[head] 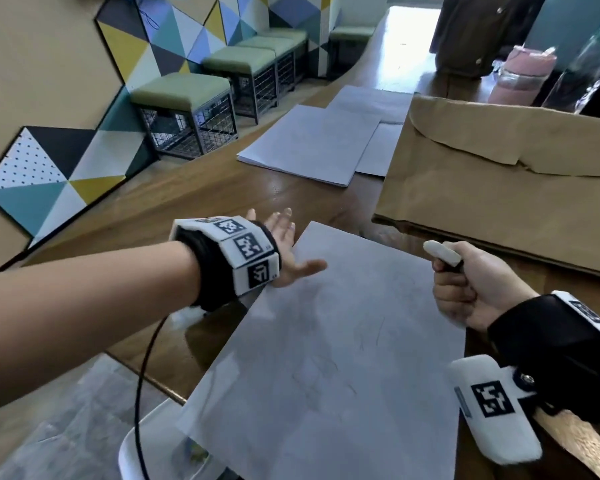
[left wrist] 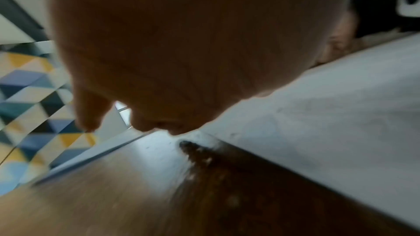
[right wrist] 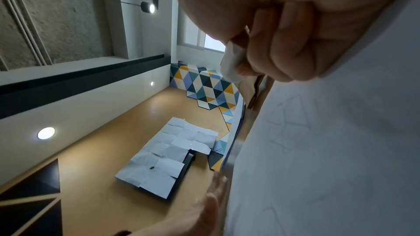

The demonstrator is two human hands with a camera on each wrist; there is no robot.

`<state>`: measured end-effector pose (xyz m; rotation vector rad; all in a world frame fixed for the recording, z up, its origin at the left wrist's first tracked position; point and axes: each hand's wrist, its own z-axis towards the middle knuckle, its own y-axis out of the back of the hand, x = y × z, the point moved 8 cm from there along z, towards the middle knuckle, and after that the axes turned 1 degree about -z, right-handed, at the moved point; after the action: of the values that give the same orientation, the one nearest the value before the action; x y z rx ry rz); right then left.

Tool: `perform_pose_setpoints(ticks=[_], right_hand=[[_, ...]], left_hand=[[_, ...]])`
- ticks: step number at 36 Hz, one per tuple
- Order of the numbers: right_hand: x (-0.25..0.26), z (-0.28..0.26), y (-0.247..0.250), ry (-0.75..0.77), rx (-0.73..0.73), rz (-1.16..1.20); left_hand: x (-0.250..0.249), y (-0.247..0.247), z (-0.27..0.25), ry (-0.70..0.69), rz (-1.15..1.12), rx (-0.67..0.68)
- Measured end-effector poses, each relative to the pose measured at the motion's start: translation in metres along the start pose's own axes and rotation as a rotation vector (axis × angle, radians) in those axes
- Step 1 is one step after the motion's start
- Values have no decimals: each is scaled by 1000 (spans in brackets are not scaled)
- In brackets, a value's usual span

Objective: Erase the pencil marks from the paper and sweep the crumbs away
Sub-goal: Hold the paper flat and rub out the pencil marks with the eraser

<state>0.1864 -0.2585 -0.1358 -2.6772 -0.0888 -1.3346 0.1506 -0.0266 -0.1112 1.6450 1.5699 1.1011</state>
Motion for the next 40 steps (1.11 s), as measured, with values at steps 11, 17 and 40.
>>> perform_pose_setpoints(ticks=[11,17,40], right_hand=[[21,-19,-43,19,157,-504],[49,-24,-93,246,206,-1045],[55,-18,-118,745,153,-1531]], left_hand=[[-26,5,-1,-408,-107,20],[-21,1,5,-372,-156,38],[-35,7,7,-322,85,82]])
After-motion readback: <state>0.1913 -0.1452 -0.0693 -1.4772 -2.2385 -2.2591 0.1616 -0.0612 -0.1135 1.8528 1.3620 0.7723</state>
